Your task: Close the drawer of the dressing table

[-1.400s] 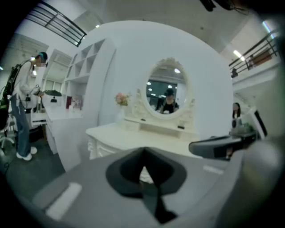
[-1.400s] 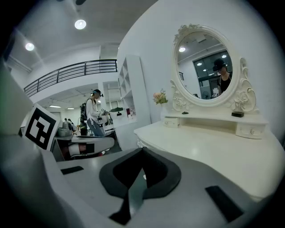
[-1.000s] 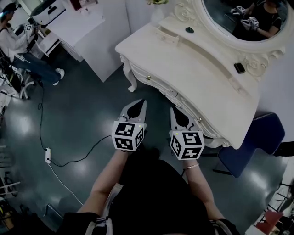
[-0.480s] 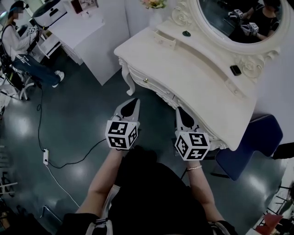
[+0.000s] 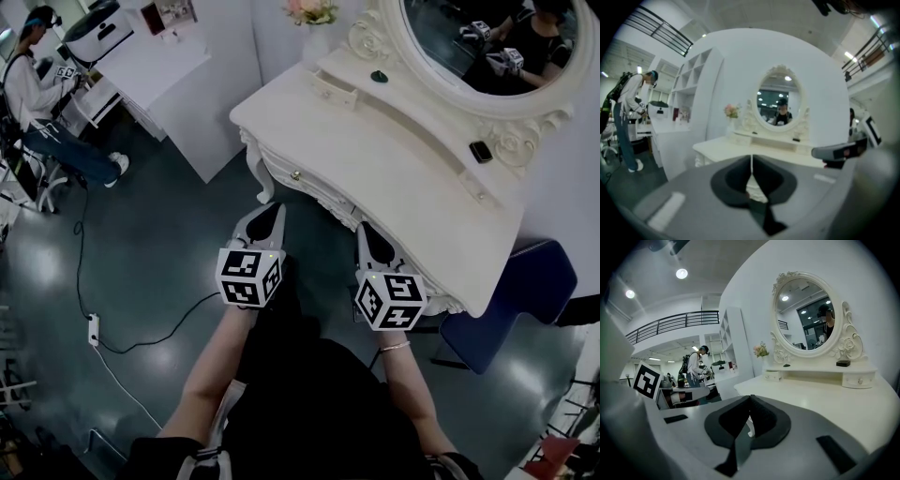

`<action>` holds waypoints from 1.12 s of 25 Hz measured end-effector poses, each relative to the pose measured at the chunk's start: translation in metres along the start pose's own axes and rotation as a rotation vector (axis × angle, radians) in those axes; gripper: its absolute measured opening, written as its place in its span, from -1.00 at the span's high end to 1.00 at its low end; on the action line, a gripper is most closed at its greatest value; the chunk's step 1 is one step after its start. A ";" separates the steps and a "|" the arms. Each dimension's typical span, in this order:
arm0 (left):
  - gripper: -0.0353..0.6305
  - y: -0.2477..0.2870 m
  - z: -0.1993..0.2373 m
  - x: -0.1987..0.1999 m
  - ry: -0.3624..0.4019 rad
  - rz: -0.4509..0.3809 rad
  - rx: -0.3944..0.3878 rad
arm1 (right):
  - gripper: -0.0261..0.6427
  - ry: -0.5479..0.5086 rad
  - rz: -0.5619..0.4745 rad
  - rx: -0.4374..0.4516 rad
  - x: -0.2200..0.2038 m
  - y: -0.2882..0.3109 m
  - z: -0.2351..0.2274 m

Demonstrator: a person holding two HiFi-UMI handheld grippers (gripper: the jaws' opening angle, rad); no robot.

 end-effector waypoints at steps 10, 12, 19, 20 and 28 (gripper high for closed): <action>0.73 0.069 0.042 0.029 0.000 0.020 -0.042 | 0.91 0.020 0.033 -0.022 0.029 0.067 -0.010; 0.70 0.083 0.054 0.038 0.002 0.027 -0.051 | 0.91 0.026 0.039 -0.031 0.038 0.083 -0.012; 0.59 0.140 0.091 0.066 0.031 0.058 -0.103 | 0.91 0.060 0.055 -0.079 0.069 0.139 -0.021; 0.57 0.147 0.095 0.069 0.035 0.063 -0.112 | 0.91 0.066 0.057 -0.088 0.073 0.146 -0.021; 0.50 0.196 0.123 0.094 0.071 0.090 -0.184 | 0.91 0.102 0.059 -0.151 0.098 0.188 -0.023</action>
Point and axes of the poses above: the fingertips, and each gripper's own axes: y forward along the fingers, z to its left, x out of its top, the point moved 2 cm from there along -y, backward along the fingers, and after that the axes turned 12 degrees about z, right-handed, at the moved point
